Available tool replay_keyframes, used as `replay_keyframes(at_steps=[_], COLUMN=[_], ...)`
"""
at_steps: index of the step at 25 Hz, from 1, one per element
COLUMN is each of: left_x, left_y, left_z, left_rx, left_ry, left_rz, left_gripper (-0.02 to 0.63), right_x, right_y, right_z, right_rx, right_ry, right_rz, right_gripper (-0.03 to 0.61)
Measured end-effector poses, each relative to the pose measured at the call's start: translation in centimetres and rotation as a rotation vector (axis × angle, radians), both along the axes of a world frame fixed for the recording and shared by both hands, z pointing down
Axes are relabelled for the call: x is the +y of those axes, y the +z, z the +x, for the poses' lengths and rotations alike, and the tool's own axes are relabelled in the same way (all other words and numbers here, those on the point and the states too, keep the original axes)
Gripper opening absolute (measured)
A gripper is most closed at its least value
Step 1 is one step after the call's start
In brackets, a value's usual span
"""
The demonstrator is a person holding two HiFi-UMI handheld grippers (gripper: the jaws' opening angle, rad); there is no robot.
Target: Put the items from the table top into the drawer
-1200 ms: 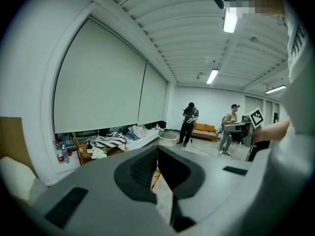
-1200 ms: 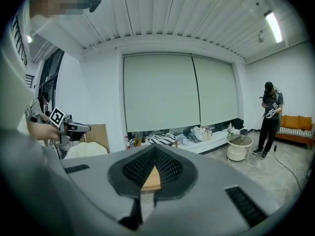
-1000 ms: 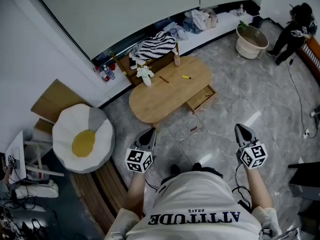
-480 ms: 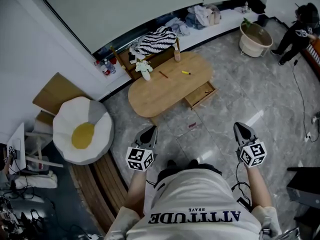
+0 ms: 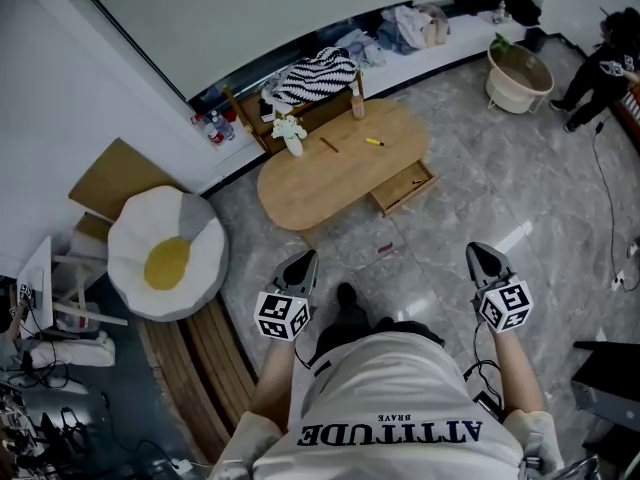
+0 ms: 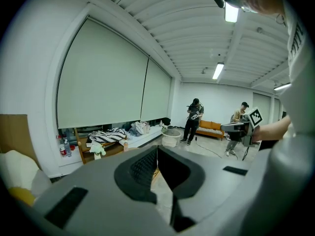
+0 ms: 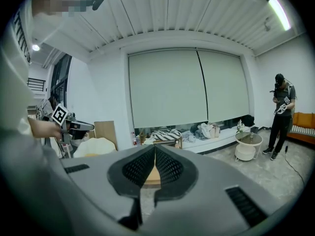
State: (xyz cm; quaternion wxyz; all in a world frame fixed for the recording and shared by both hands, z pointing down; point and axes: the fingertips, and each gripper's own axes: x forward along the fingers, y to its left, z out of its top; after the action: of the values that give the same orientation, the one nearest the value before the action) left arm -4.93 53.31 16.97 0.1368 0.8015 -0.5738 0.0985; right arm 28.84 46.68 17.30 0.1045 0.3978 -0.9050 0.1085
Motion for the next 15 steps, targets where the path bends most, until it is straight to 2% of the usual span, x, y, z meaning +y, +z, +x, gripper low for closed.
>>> replay_keyframes(at_steps=[9, 15], left_x=[-3.7, -7.8], left_y=[0.8, 1.3], left_z=[-1.5, -3.7], left_rx=[0.004, 0.003], left_ry=[0.006, 0.035], left_rz=[-0.007, -0.005], left_gripper=[0.021, 0.021], right_x=[-3.1, -5.8], right_y=[0.9, 1.4], right_z=[-1.4, -3.8], right_rx=[0.015, 0.055], right_ry=[0.004, 0.004], right_rz=[-0.009, -0.013], right_gripper=[0.021, 0.021])
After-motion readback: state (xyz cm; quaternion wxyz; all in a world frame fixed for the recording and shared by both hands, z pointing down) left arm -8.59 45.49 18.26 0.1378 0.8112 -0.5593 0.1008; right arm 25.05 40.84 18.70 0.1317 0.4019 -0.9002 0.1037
